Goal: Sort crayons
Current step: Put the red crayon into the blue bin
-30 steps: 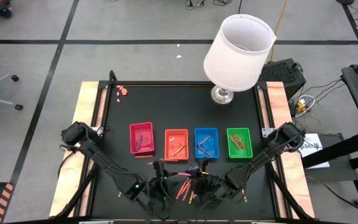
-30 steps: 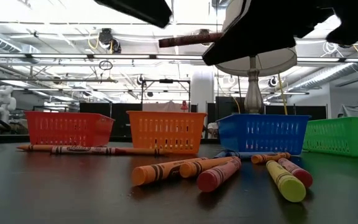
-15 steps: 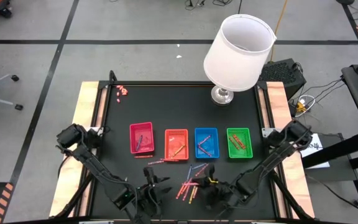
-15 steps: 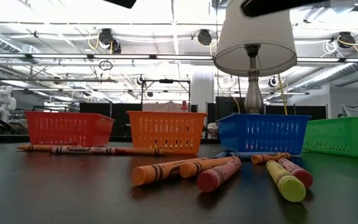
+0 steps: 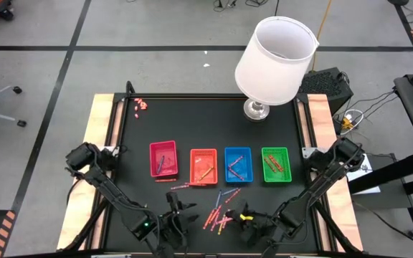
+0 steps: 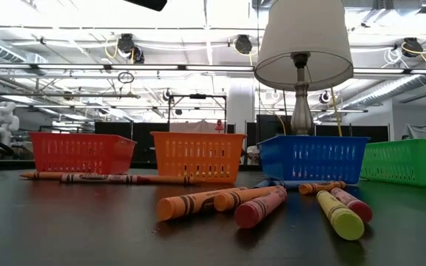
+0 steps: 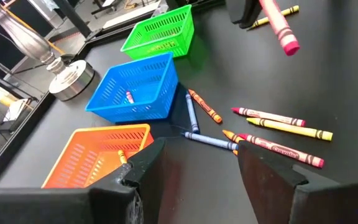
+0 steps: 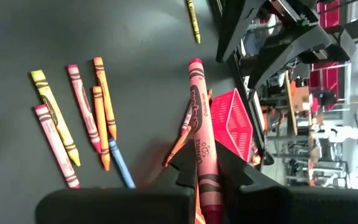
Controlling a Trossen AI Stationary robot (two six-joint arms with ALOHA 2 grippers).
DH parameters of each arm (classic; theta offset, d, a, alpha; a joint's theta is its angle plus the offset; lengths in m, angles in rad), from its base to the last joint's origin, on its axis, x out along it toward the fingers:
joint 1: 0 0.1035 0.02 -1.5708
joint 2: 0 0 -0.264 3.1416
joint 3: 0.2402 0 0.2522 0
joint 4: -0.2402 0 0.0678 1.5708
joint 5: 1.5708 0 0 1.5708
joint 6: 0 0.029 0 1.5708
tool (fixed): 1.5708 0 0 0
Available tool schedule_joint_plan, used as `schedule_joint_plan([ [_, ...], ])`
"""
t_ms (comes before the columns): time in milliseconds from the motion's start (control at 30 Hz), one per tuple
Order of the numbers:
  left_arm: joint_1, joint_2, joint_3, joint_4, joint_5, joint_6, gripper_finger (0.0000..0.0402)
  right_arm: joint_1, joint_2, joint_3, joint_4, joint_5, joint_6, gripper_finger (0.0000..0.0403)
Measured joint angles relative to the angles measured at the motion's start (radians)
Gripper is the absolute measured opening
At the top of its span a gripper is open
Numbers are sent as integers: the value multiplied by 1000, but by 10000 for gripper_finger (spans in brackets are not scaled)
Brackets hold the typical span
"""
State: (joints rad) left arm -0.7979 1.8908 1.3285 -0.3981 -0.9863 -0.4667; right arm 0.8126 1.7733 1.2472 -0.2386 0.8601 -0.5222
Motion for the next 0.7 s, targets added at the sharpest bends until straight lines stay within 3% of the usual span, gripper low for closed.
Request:
schedule_joint_plan([
  [500, 6, 1, 0, 1, 1, -3, 196, 0, 0, 0, 1, -1, -6, 9],
  [700, 19, 1, 0, -1, 17, -39, 196, 0, 0, 0, 1, -1, 177, 9],
])
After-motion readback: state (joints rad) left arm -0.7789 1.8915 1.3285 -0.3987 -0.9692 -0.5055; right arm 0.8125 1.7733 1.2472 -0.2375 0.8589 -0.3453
